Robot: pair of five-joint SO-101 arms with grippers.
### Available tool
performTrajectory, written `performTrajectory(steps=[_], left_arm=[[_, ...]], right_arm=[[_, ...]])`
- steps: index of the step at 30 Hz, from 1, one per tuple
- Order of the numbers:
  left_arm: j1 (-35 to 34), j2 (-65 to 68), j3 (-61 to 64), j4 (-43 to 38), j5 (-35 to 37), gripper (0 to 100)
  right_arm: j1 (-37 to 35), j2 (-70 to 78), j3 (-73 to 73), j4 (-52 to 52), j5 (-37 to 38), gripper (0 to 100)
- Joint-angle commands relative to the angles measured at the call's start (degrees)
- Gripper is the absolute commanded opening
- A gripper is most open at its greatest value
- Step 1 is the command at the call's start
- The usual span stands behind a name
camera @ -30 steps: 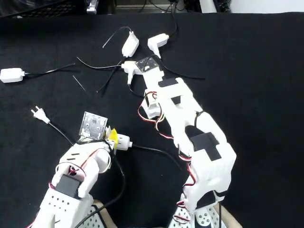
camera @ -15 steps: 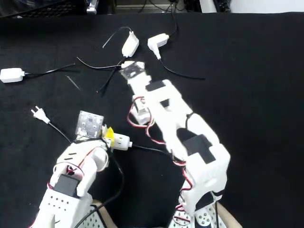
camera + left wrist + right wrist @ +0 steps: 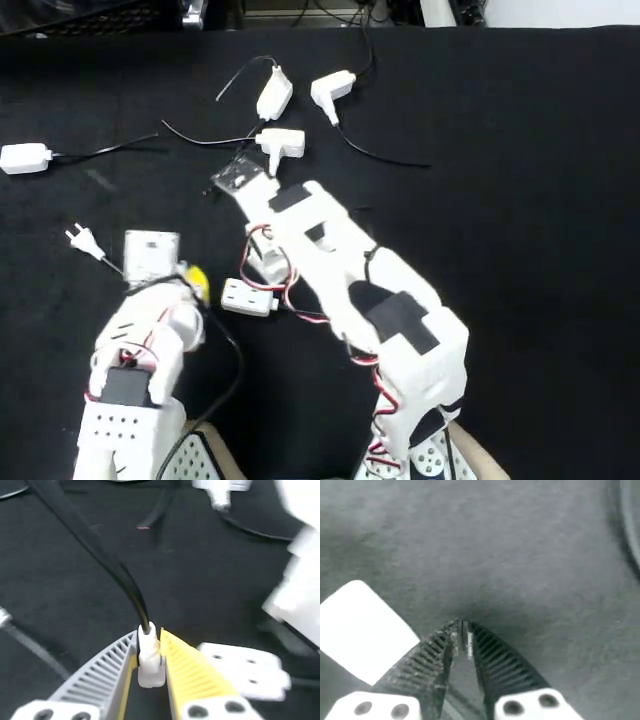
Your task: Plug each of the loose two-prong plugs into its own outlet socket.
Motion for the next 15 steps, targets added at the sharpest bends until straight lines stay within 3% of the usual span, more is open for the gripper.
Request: performTrajectory(steps=[1,15], left_arm=[[-6.8,-0.8,-3.6,0.4,0.2,3],[-7.7,-0.8,-3.8,0.2,0.2,3]], right_arm=[[-2.6,-0.3,-1.8,1.2,0.2,1.2],[-6.9,-0.7,-2.1,4.8,-0.2,1.2]])
